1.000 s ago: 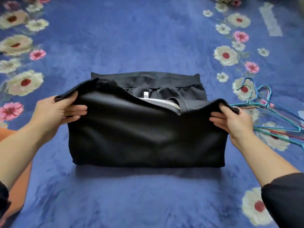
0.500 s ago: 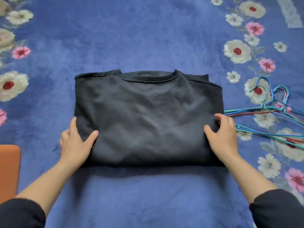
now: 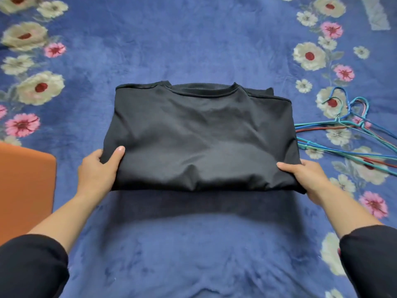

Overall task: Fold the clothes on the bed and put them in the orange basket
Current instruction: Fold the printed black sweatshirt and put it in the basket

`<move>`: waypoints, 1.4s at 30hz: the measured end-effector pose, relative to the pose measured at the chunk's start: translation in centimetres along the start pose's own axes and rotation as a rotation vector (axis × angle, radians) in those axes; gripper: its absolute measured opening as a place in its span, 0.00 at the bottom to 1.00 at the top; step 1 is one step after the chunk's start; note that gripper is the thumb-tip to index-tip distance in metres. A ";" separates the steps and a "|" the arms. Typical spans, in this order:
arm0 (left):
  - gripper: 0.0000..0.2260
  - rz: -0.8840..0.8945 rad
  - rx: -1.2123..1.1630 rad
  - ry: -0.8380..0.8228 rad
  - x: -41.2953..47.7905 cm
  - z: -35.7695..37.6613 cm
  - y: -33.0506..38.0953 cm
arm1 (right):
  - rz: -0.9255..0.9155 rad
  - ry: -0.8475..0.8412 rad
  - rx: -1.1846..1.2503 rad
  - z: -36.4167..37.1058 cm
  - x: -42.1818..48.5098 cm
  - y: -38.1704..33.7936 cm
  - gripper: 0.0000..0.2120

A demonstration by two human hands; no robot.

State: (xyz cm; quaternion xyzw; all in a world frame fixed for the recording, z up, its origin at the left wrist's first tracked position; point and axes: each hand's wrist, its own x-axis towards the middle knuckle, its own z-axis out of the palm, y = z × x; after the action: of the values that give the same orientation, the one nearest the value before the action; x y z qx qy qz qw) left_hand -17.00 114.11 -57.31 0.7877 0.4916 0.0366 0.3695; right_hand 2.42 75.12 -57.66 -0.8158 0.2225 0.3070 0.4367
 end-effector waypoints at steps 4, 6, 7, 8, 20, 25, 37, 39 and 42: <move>0.19 -0.060 0.151 -0.028 -4.5 -2.0 -4.6 | -0.007 0.046 -0.226 -0.3 -3.8 5.6 0.10; 0.17 -0.090 0.308 -0.102 -7.4 -2.8 -7.6 | 0.023 0.078 -0.352 -0.5 -5.6 9.1 0.17; 0.17 -0.120 0.382 -0.145 -8.7 -3.0 -8.9 | 0.041 0.093 -0.412 -0.7 -6.2 10.8 0.22; 0.18 -0.156 0.444 -0.189 -9.7 -3.2 -10.0 | 0.062 0.109 -0.468 -0.8 -6.7 12.2 0.27; 0.26 0.732 0.599 -0.250 -17.3 6.3 -6.6 | 0.148 0.122 -0.173 0.0 -9.3 13.6 0.19; 0.26 0.711 0.741 -0.583 -20.6 11.6 -4.5 | 0.420 -0.185 0.225 -0.4 -10.6 10.0 0.12; 0.18 -0.558 -0.859 -0.719 -13.9 1.1 -4.5 | -0.215 -0.471 0.257 13.9 -20.8 -1.2 0.19; 0.22 -0.660 -1.057 -0.616 -11.9 -1.3 -7.5 | -0.311 -0.650 0.161 17.8 -22.8 -1.4 0.28; 0.29 -0.691 -1.076 -0.629 -10.4 -3.3 -10.8 | -0.239 -0.837 -0.099 21.8 -24.1 0.2 0.31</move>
State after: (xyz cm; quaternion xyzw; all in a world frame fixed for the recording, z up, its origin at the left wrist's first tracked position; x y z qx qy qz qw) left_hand -31.82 110.21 -58.37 0.2684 0.4970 -0.0743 0.8219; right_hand -21.54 95.83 -50.40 -0.6608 -0.0844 0.5689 0.4822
